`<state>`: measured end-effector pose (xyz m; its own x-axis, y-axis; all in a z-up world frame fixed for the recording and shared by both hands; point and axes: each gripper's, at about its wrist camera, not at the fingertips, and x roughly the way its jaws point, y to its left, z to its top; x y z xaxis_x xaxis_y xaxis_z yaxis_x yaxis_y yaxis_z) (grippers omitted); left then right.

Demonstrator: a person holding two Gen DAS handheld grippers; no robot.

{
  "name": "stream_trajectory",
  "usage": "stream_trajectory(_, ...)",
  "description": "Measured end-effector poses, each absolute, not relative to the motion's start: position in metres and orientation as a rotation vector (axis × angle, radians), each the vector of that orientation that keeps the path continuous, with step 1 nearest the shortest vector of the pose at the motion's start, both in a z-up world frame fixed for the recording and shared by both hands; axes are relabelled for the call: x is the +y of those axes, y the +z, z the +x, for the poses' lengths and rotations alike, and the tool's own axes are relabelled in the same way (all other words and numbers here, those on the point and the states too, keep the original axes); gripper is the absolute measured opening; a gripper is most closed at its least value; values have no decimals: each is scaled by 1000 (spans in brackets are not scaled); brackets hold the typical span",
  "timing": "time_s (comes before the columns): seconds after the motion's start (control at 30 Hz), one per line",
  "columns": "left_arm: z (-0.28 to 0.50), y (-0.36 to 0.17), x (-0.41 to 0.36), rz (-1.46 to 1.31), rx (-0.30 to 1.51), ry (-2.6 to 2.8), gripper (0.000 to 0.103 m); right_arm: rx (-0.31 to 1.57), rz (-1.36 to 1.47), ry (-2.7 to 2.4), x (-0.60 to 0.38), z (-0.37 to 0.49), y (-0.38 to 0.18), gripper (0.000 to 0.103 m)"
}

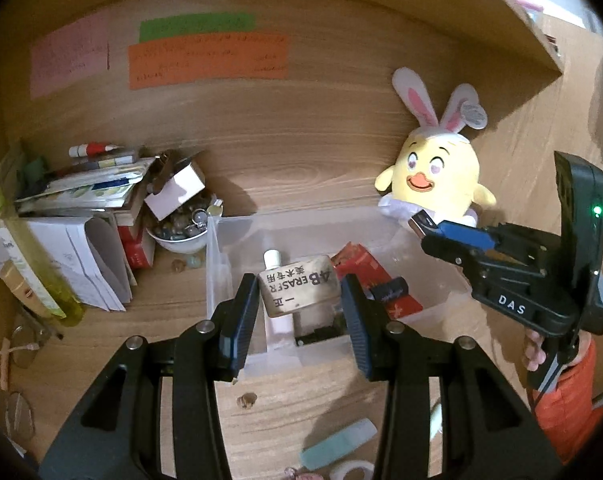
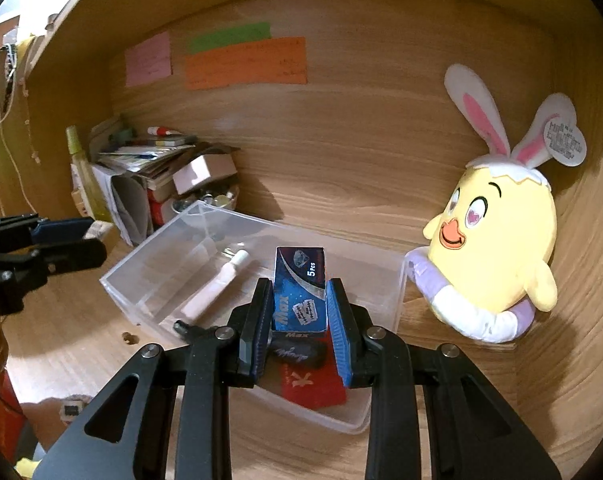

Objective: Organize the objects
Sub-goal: 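Carry the blue Max box into the clear bin and open the right tool while the left drops the tag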

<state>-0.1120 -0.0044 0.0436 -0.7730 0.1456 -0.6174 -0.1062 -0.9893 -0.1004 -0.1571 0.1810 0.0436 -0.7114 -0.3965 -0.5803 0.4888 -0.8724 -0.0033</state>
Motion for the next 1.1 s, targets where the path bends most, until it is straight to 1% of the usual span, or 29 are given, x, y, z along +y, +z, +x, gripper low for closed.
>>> stream_trajectory(0.37, -150, 9, -8, -1147, -128, 2793, 42, 203, 915, -2506, 182, -180, 18, 25)
stream_trajectory(0.63, -167, -10, -4, -1223, -121, 2743, 42, 241, 974, -2492, 176, -188, 3, 25)
stream_trajectory(0.8, -174, -20, 2, -1267, -99, 2718, 42, 272, 1003, -2479, 171, -191, -5, 25)
stream_trajectory(1.1, -176, -21, 11, -1280, -26, 2720, 42, 294, 1036, -2473, 167, -193, -13, 25)
